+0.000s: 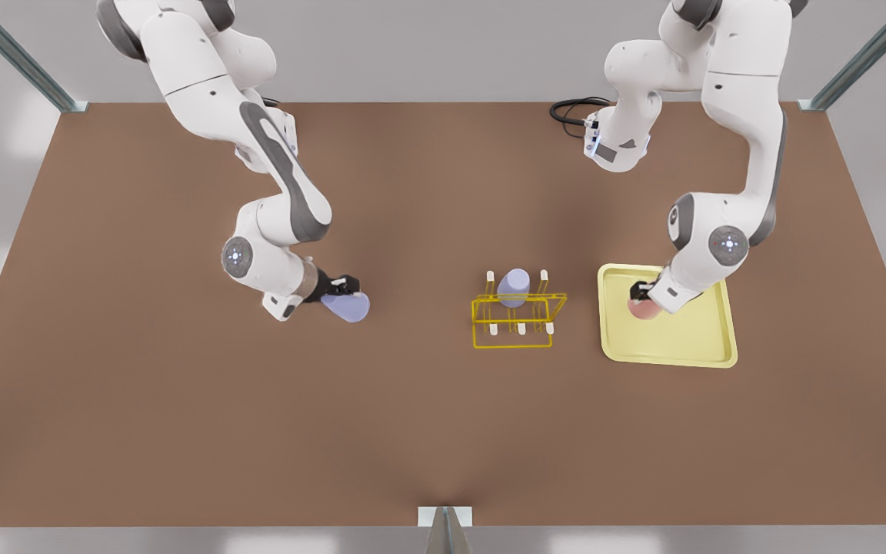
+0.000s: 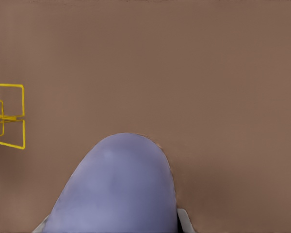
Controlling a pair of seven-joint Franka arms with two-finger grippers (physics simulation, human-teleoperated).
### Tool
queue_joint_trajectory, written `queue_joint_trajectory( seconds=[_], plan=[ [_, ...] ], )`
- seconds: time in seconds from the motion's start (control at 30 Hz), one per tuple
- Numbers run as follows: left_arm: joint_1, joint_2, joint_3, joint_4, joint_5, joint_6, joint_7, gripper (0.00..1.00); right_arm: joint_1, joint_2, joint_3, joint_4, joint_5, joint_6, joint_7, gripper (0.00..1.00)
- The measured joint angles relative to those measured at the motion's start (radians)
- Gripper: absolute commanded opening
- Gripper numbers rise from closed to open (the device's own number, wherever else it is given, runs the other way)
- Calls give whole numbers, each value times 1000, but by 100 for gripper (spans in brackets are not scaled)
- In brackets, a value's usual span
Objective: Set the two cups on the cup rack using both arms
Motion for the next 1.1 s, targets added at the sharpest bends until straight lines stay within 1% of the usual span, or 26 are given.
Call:
queue_joint_trajectory(
  seconds=[0.07,0.2,0.3,0.4,0.47,0.53,0.7,0.83,1.1],
  plan=[
    [0,10,-18,63,-8,-57,-10,83,43,41,0,68,74,7,0,84],
    [-6,54,-76,310,-42,-228,-41,83,91,126,-1,212,172,18,1,84],
    [-8,93,-116,458,-53,-353,-74,83,138,173,-1,296,228,25,5,84],
    [-7,188,-200,646,-59,-458,-129,83,185,201,-6,336,262,33,10,84],
    [-10,230,-258,711,-60,-514,-175,83,217,222,-7,352,274,48,14,84],
    [-14,257,-285,736,-60,-550,-221,83,228,257,-7,391,280,60,18,84],
    [-36,291,-304,744,-60,-574,-317,84,228,334,-6,506,300,75,27,84],
    [-50,319,-305,744,-61,-547,-377,84,219,386,-6,582,313,77,33,84],
    [-49,352,-306,743,-61,-486,-463,84,202,445,3,657,325,73,39,84]
  ],
)
